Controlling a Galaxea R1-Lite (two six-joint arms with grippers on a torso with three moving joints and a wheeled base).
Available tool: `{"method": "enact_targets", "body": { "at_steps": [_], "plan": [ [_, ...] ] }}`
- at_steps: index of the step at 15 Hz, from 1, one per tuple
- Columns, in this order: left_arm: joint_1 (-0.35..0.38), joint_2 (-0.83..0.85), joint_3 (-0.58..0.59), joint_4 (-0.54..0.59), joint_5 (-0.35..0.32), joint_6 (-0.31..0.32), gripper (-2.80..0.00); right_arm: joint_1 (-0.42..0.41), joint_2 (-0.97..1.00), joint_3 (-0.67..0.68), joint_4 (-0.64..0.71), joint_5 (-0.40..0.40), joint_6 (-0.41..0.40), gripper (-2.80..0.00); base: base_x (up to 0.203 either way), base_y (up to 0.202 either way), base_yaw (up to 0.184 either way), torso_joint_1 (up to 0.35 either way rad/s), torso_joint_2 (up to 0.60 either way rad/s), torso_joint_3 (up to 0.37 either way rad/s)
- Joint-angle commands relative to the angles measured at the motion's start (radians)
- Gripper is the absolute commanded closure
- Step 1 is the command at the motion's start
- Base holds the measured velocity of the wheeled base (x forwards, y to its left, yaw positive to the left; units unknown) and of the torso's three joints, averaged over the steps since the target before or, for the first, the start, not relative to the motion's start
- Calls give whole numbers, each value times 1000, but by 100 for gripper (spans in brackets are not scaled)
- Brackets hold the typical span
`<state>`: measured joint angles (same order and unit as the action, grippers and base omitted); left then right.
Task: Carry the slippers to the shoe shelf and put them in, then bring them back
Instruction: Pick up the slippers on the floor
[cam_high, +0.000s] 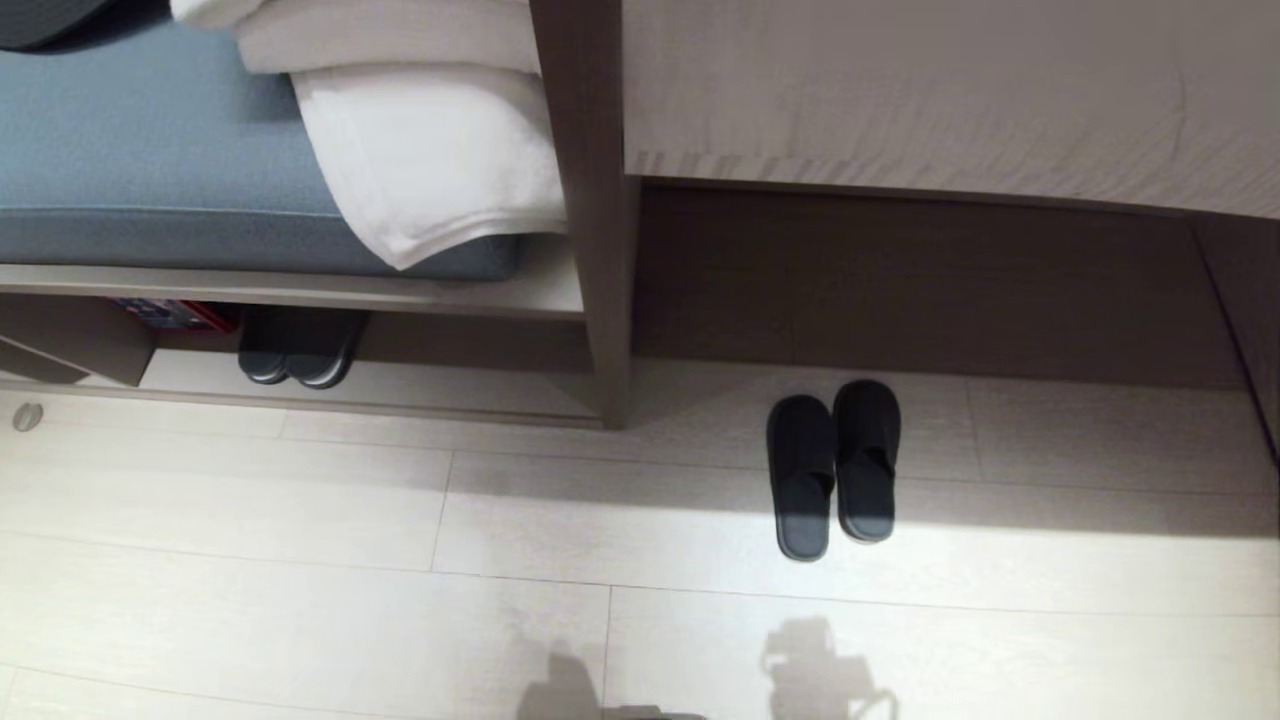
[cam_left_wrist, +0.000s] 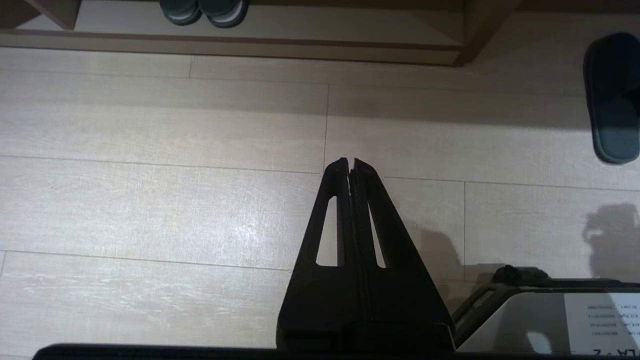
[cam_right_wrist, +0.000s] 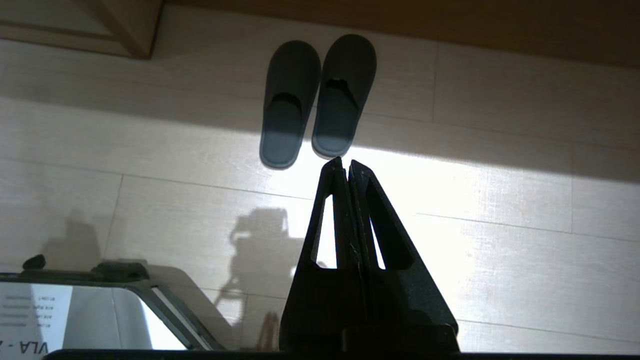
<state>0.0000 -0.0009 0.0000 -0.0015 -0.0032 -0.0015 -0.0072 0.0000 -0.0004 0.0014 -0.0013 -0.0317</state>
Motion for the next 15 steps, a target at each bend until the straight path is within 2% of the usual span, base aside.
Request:
{"method": "enact_targets", "body": {
  "at_steps": [1, 15],
  "plan": [
    [0, 1, 0, 0, 0, 0, 0, 0, -1, 0, 0, 0, -1, 0, 0, 0, 0, 2, -1, -192],
    [0, 1, 0, 0, 0, 0, 0, 0, 0, 0, 0, 3, -1, 0, 0, 0, 0, 2, 4, -197]
  ]
}}
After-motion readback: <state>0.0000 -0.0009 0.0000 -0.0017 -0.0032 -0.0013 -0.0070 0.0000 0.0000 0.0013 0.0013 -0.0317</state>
